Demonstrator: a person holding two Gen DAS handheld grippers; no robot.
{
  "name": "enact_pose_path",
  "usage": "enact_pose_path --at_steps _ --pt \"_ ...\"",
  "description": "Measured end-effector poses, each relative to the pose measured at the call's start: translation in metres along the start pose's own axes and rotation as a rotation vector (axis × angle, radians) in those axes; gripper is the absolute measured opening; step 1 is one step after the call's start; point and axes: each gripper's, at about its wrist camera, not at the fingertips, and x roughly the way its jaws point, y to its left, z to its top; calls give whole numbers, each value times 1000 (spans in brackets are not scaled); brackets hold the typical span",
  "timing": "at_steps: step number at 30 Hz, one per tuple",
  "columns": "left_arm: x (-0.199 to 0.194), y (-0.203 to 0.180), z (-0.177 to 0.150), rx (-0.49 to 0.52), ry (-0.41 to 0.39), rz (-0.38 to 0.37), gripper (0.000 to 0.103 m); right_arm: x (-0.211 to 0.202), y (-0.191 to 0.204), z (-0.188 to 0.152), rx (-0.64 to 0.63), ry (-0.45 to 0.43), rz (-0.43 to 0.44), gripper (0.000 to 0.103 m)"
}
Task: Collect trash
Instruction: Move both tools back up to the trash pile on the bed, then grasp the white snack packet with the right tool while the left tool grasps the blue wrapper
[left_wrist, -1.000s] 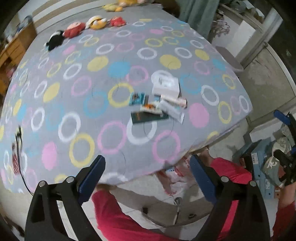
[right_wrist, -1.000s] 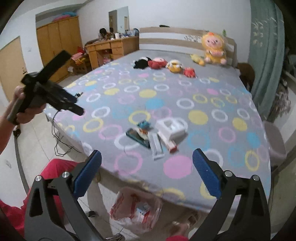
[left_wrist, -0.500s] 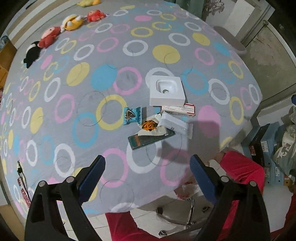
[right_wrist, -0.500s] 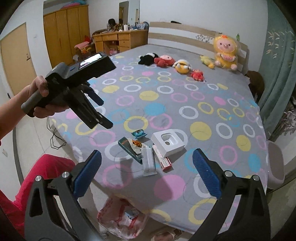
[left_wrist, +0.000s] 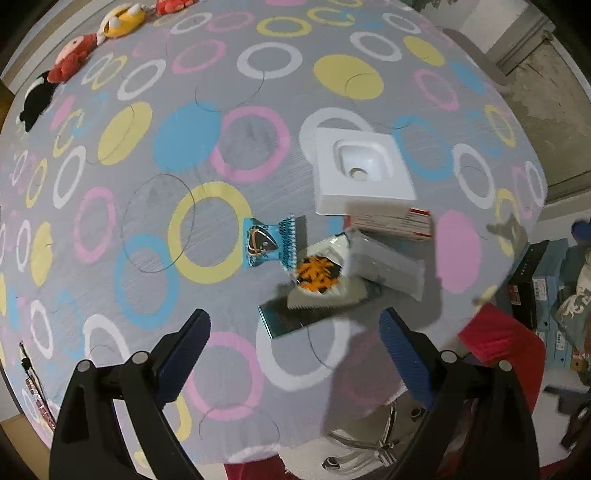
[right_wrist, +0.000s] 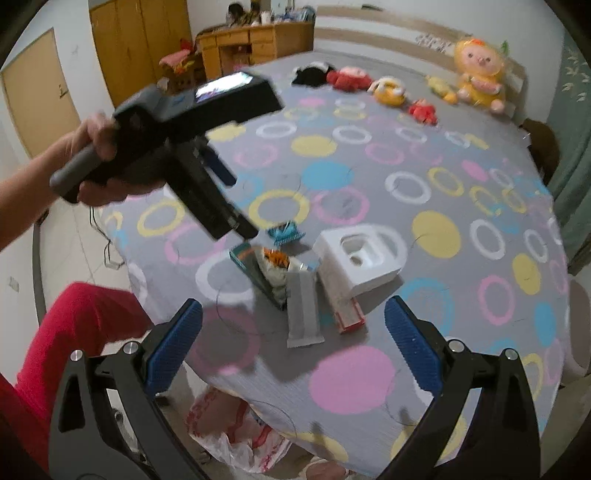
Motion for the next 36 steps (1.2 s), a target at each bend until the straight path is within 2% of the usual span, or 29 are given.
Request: enact_pose_path --at_steps 9,23,26,29,31,34,36 --pt "39 16 24 -22 27 -45 90 70 -2 -18 -15 126 72 96" --pt "76 41 40 -60 51 -86 90 137 -6 -22 -44 232 144 96" --pt "83 44 43 -52 46 -72 90 148 -8 -25 -49 247 144 96" --pt "90 45 45 -48 50 -91 90 156 -11 -25 -37 252 149 92" --pt "93 46 47 -47 47 -97 90 162 -14 -26 -34 258 149 85" --pt "101 48 49 -38 49 -87 90 168 -16 -28 -30 267 153 76" --pt "104 46 50 -29 43 -85 90 173 -16 -28 -32 281 155 74"
